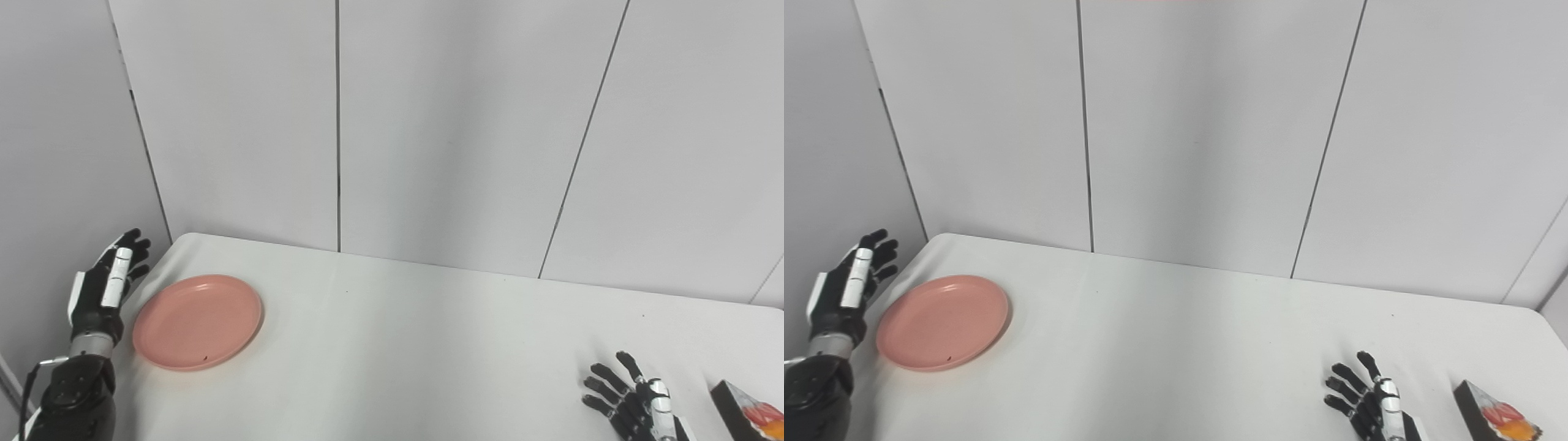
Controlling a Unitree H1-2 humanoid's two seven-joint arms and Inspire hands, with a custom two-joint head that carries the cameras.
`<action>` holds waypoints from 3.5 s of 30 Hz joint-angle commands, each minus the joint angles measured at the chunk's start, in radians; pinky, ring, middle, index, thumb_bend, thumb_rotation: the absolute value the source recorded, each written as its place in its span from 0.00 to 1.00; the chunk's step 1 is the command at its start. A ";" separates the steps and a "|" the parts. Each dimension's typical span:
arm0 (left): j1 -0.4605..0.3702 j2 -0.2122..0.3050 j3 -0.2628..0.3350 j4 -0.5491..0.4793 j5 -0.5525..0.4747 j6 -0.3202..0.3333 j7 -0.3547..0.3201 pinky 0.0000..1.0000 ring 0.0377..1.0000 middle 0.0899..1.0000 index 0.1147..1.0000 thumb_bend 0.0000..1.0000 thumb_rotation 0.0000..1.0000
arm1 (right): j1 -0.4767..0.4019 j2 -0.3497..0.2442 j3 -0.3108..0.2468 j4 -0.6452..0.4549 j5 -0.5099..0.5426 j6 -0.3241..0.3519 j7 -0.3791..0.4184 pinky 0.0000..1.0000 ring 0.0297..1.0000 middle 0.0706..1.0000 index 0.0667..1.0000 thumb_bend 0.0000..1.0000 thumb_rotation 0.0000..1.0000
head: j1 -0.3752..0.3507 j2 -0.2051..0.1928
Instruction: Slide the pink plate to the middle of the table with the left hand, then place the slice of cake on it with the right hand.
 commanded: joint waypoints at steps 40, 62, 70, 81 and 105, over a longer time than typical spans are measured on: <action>0.004 -0.176 -0.137 -0.181 0.016 0.098 -0.030 0.77 0.81 0.76 0.70 0.83 0.87 | 0.010 0.003 0.007 0.021 0.003 0.028 0.012 0.76 0.78 0.79 0.92 0.77 1.00 | -0.036 0.029; -0.040 -0.257 -0.248 -0.109 0.052 0.085 -0.057 0.78 0.81 0.76 0.71 0.84 0.88 | 0.008 0.001 0.008 0.044 -0.004 0.008 0.032 0.74 0.78 0.78 0.93 0.76 1.00 | -0.114 0.054; -0.043 -0.291 -0.276 -0.129 0.059 0.112 -0.066 0.79 0.82 0.76 0.72 0.82 0.89 | 0.005 0.010 0.018 0.043 -0.024 0.010 0.023 0.73 0.76 0.77 0.92 0.80 1.00 | -0.168 0.068; -0.041 -0.378 -0.303 -0.185 0.042 0.158 -0.072 0.79 0.83 0.79 0.71 0.80 0.89 | 0.014 0.041 0.029 -0.002 -0.043 0.057 -0.020 0.71 0.75 0.76 0.91 0.81 0.98 | -0.272 0.081; -0.047 -0.517 -0.375 -0.127 0.118 0.096 -0.093 0.84 0.86 0.82 0.71 0.82 0.87 | 0.029 0.049 0.050 -0.041 -0.122 0.056 -0.067 0.66 0.71 0.73 0.88 0.84 0.95 | -0.457 0.113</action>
